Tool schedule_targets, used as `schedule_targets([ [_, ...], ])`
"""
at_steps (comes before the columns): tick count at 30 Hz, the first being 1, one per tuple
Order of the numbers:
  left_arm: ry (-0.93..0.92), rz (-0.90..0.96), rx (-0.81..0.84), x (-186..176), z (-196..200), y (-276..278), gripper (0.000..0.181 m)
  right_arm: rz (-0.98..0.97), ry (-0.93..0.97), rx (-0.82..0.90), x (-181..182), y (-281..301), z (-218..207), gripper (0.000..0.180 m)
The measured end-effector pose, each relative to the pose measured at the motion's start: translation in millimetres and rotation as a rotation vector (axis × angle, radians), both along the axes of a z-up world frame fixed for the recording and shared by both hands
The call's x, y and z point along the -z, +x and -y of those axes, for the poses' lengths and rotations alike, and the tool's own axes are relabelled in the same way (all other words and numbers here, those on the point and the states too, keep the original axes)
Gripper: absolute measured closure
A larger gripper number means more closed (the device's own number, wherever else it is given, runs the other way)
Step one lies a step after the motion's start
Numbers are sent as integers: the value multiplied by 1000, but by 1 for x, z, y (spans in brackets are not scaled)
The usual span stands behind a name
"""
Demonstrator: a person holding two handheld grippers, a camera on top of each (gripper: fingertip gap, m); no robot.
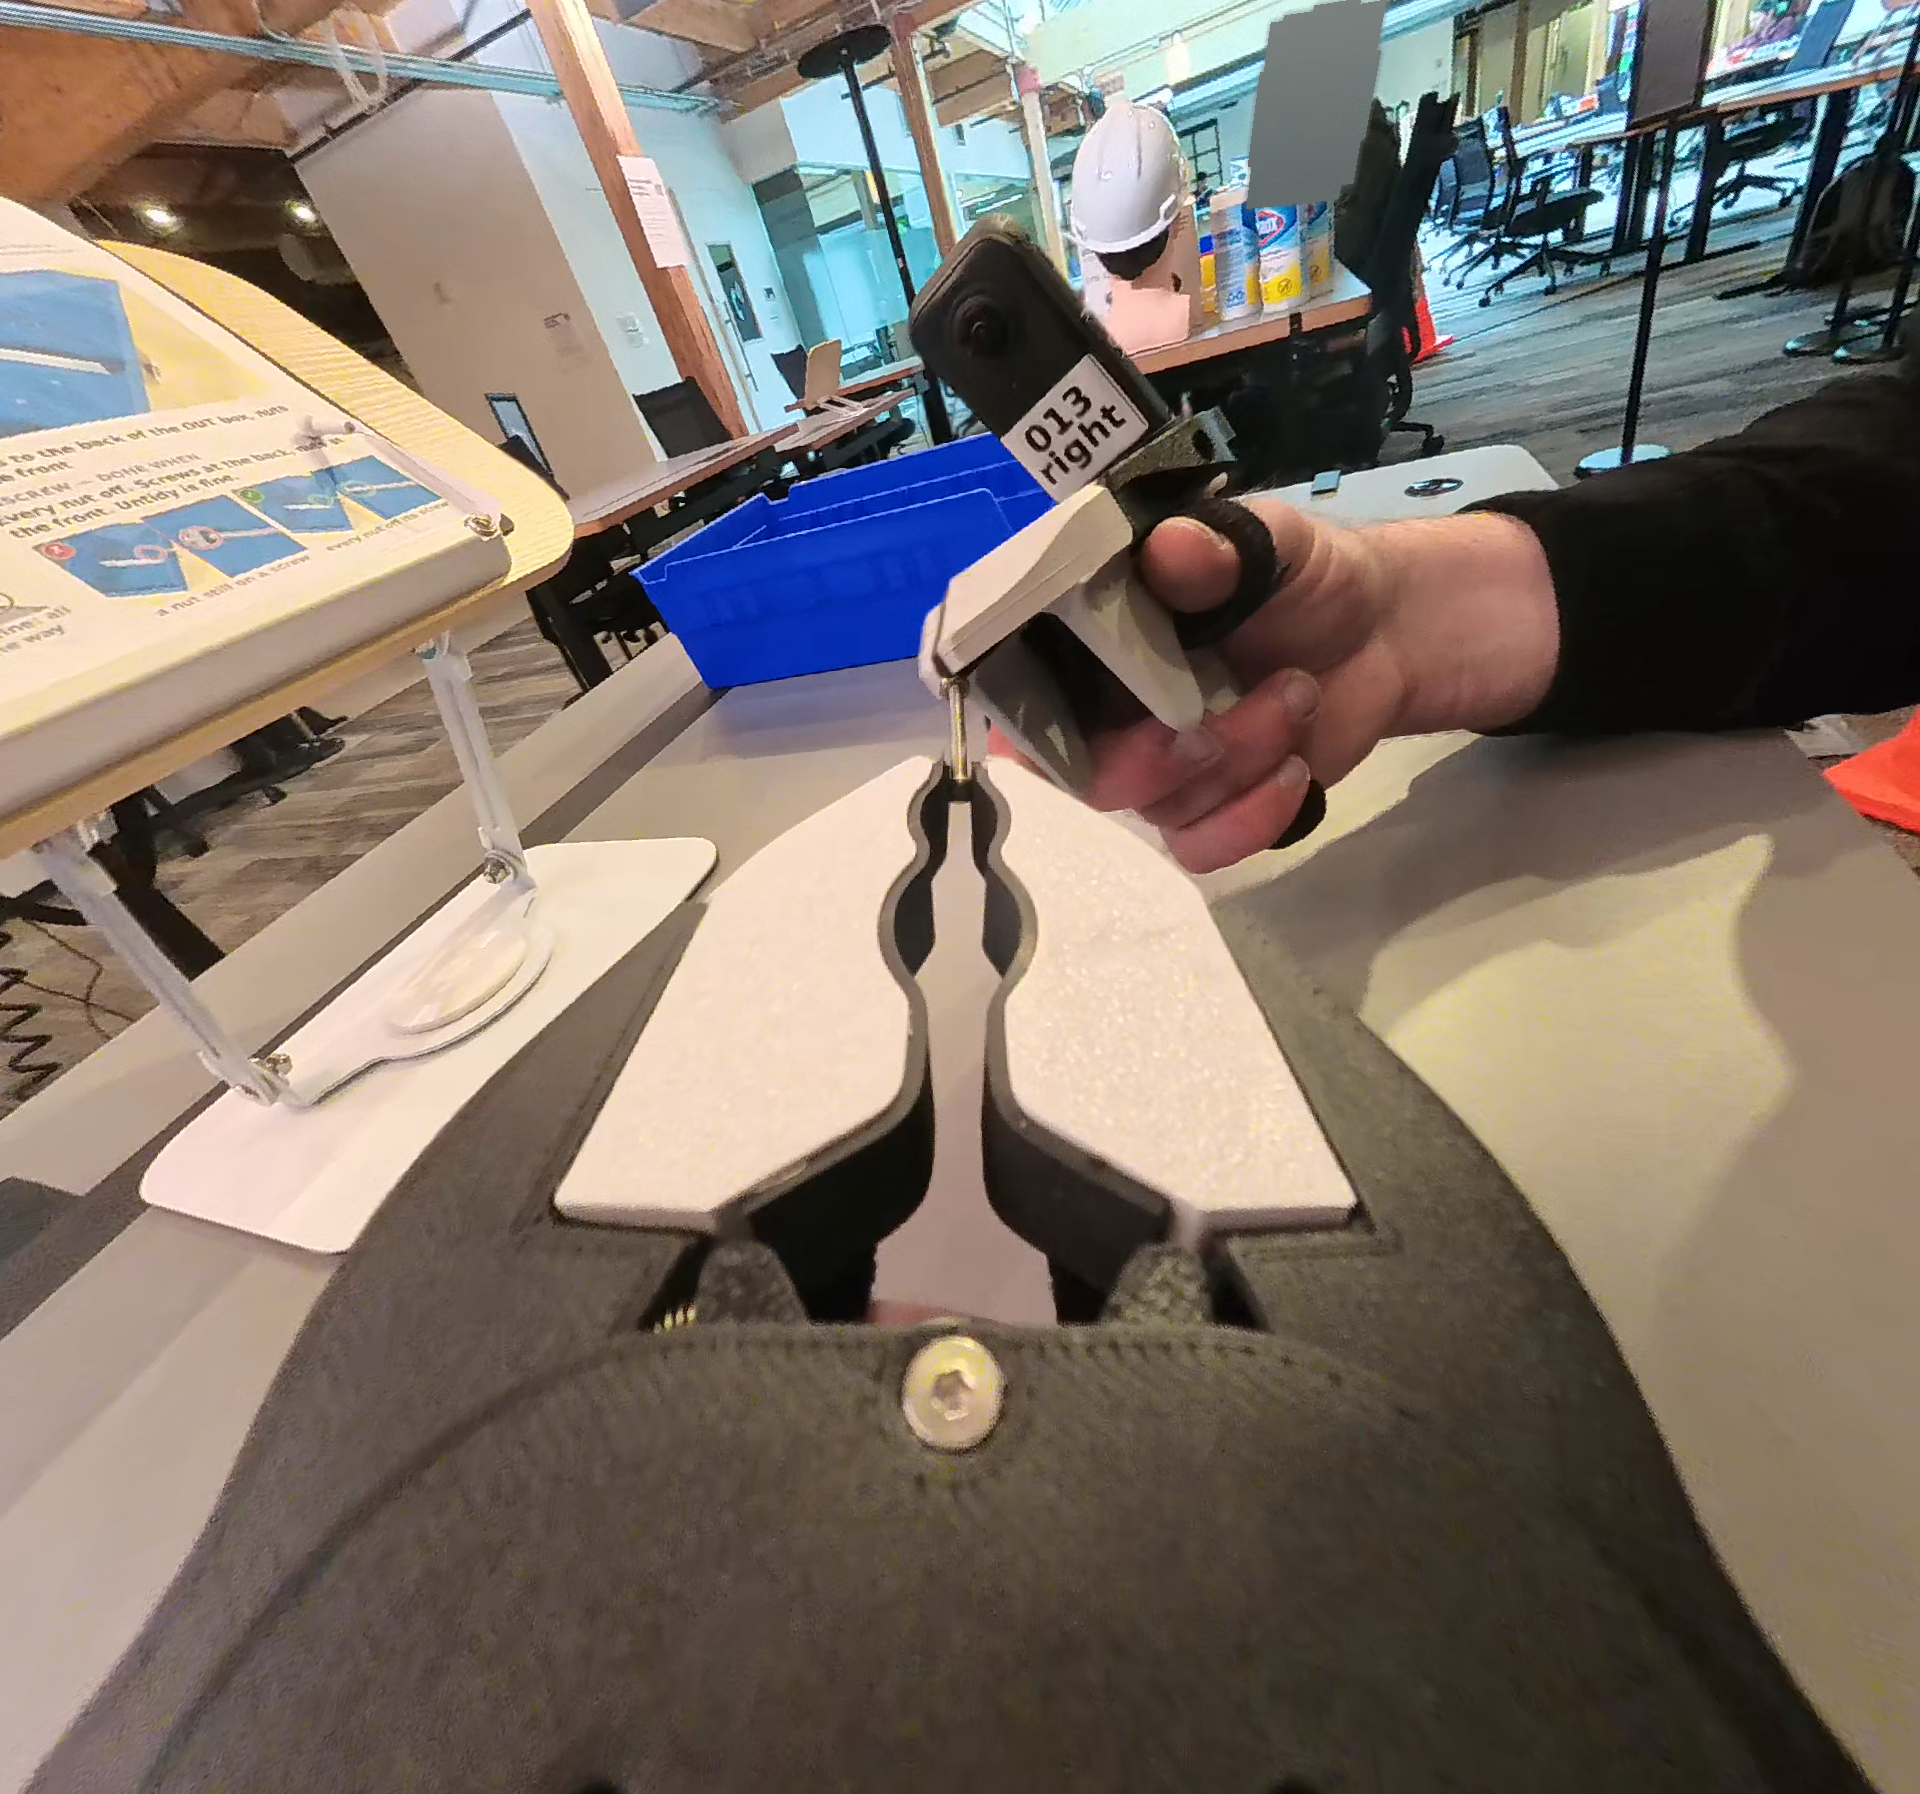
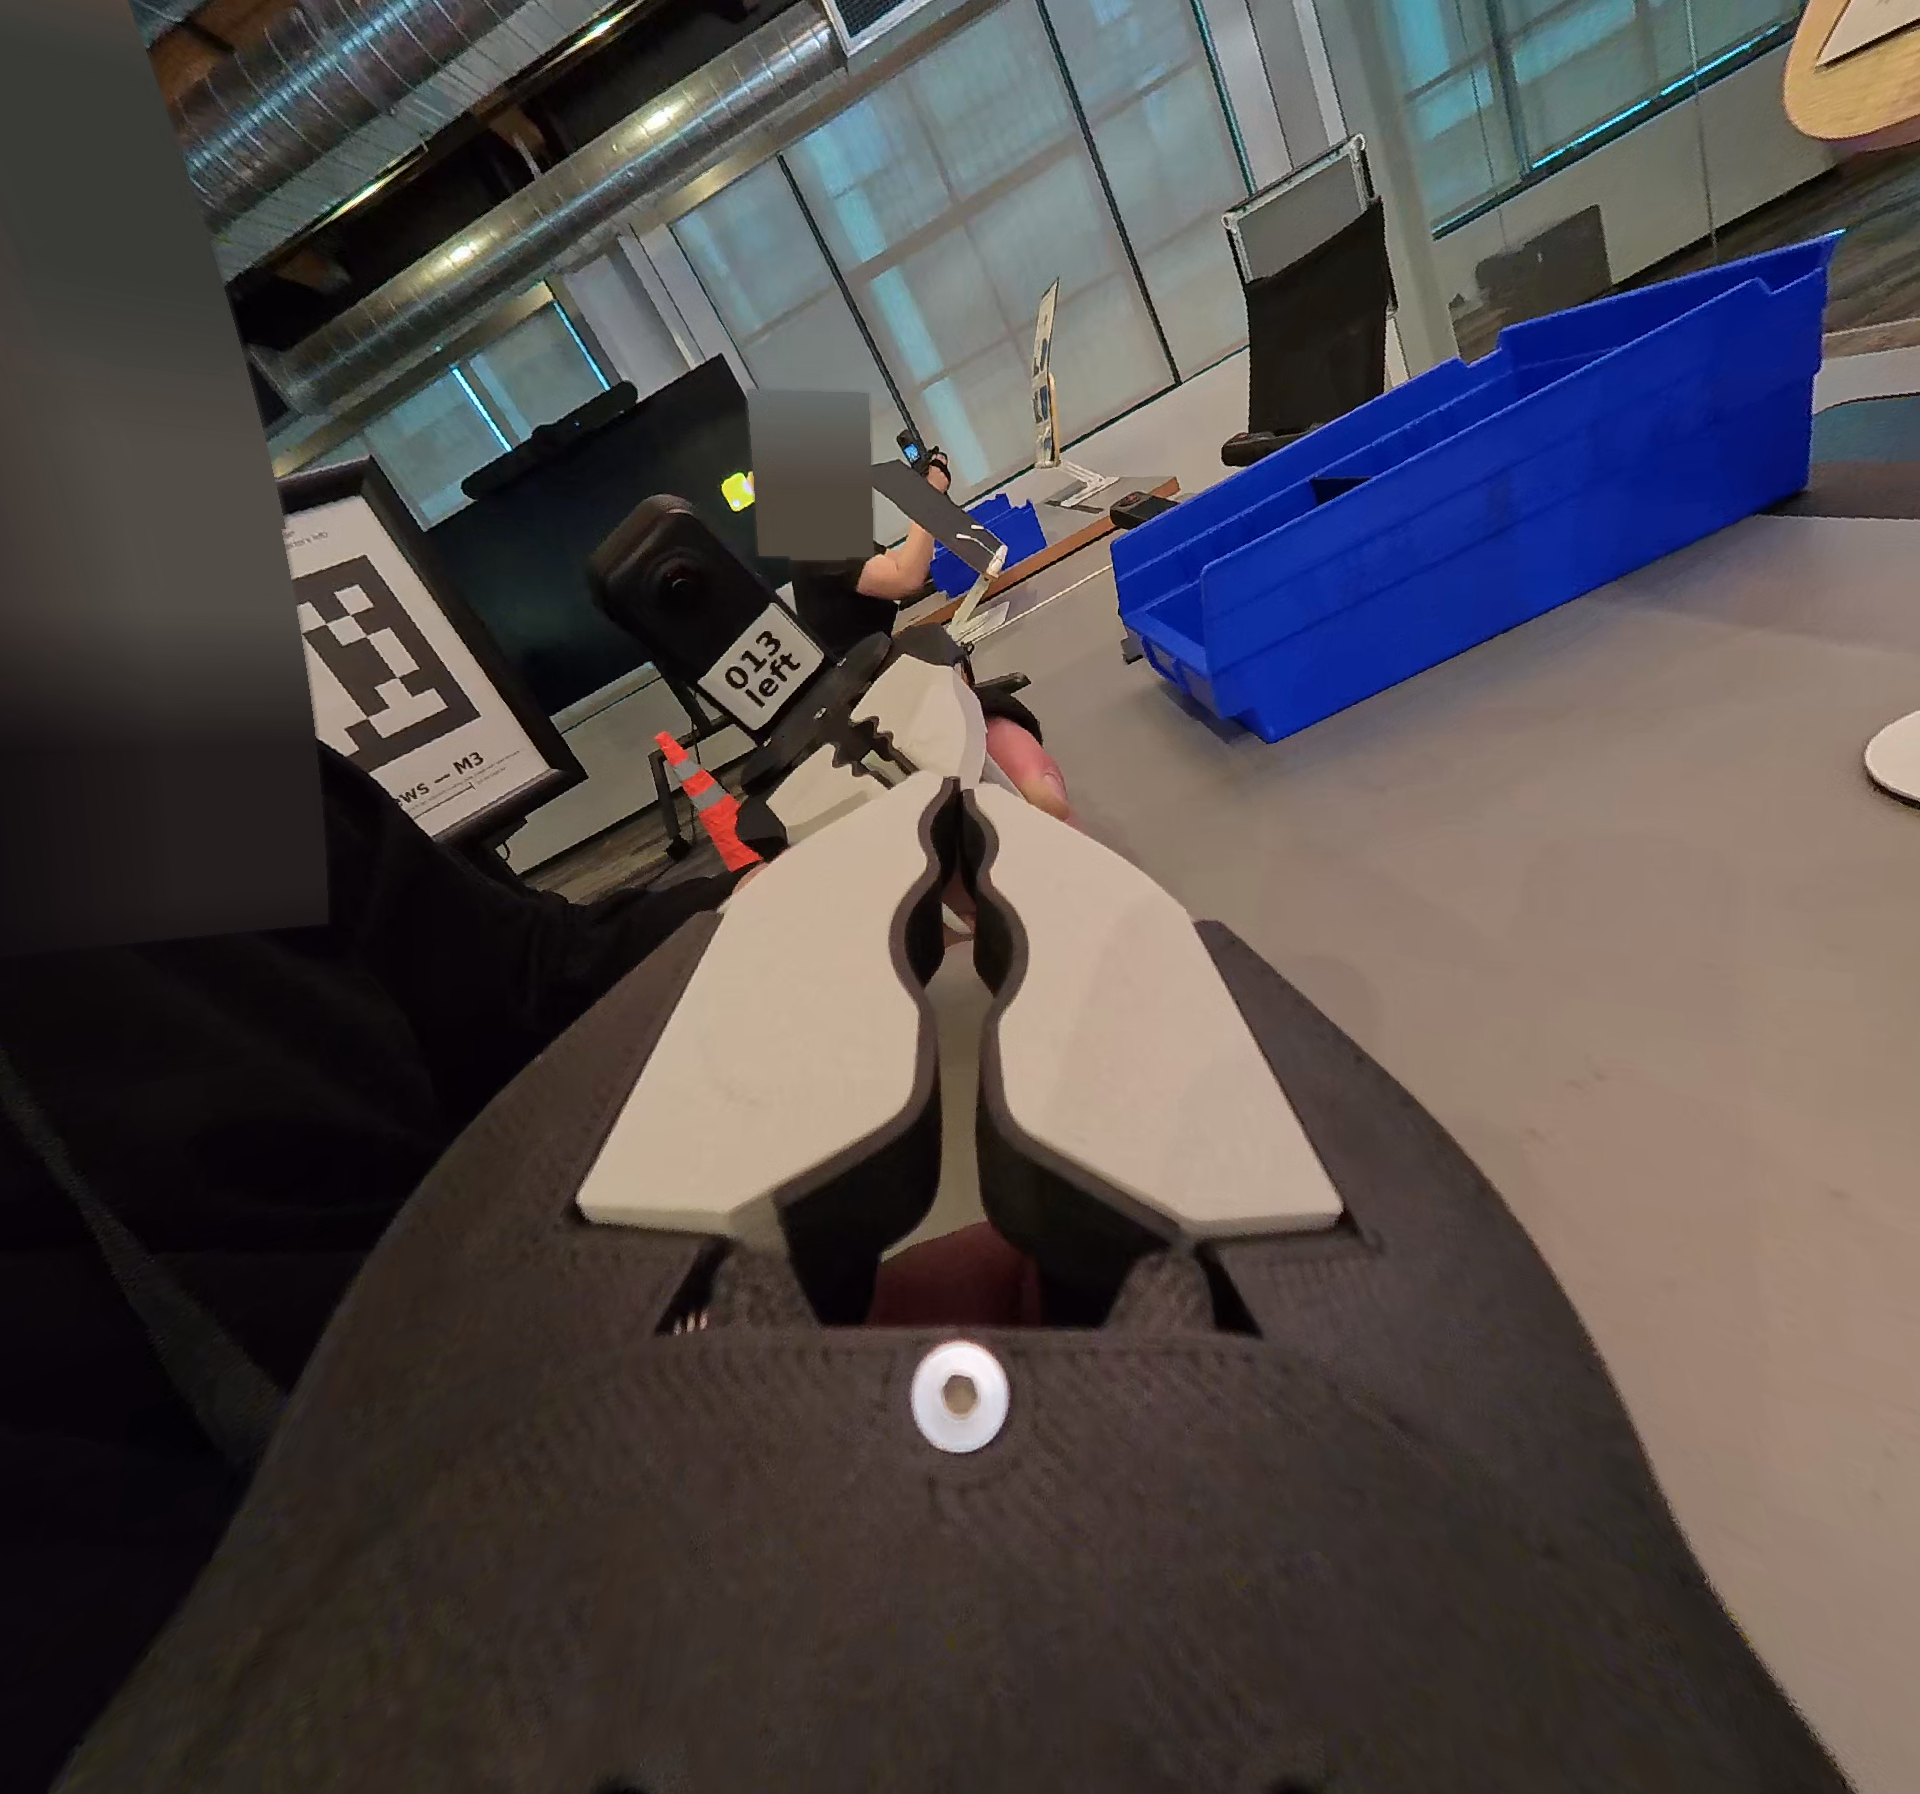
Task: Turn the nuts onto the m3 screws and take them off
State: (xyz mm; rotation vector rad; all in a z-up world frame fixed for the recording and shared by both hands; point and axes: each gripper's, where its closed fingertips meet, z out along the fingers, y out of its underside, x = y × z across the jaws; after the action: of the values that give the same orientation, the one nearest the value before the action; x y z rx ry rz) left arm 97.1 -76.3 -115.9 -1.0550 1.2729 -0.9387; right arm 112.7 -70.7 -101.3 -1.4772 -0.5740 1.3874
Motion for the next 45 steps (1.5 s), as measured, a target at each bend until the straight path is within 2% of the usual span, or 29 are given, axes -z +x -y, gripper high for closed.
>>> schedule_targets([
  [10,79,-60,-83,7,-6,4,177,-18,-61,29,6,4,-8,180],
  [26,92,-135,-173,21,-18,9,177,-37,-154,74,16,9,-21,180],
  [45,-29,-167,-230,30,-28,13,177,35,-113,175,23,14,-30,180],
])
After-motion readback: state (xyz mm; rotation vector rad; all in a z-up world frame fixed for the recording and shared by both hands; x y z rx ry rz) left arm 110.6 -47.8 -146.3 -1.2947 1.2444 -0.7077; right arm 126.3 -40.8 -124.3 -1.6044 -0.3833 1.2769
